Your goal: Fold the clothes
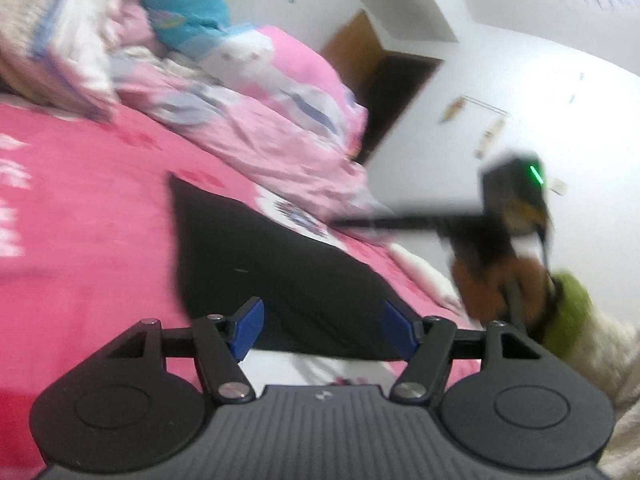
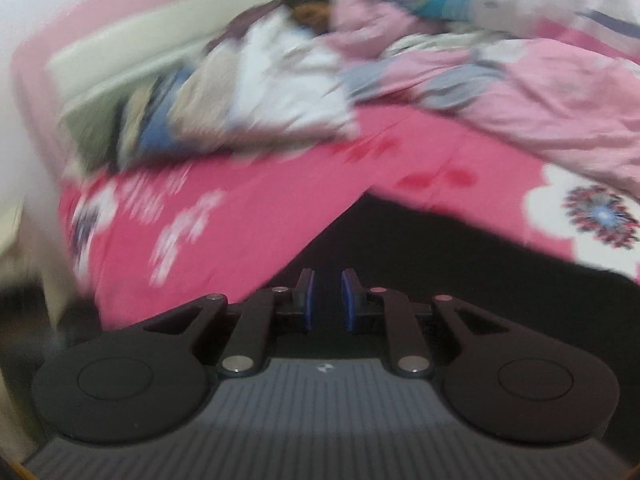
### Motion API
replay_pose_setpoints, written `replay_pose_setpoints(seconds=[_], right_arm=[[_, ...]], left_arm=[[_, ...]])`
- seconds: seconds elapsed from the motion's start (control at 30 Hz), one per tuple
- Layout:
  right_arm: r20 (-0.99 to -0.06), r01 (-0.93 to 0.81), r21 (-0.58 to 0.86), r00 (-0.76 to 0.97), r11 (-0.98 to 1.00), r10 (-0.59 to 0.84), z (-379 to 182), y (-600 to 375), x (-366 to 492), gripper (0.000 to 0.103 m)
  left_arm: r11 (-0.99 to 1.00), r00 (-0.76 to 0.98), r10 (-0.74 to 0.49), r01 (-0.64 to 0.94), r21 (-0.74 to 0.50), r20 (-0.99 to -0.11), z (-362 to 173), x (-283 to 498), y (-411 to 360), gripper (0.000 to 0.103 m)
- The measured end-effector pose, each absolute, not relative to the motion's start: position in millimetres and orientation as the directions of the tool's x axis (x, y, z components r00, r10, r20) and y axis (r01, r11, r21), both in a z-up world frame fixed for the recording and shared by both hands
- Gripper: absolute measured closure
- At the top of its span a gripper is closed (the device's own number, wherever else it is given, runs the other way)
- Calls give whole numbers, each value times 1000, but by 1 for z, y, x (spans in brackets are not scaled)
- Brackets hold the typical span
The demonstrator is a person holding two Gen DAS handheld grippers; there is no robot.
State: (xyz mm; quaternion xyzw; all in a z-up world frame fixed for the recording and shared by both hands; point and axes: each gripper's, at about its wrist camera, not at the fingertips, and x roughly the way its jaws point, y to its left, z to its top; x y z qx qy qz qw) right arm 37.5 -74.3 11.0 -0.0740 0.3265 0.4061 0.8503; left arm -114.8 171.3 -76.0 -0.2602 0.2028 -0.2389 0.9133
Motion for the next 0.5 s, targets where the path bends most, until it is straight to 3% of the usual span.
replay_pose_setpoints(seconds=[0.1, 0.37, 0.5], right_arm=[[-631, -824, 66, 402, 562, 663, -19, -41, -2, 89], [-652, -872, -379, 490, 310, 579, -59, 11, -60, 90], [-647, -842, -470, 533, 265, 545, -70, 16, -62, 95]], left_arm=[[766, 836, -480, 253, -591, -265, -75, -116, 189, 37], [768, 866, -415, 169, -617, -280, -79, -114, 215, 37], [770, 865, -415, 168, -616, -282, -83, -119, 217, 37]])
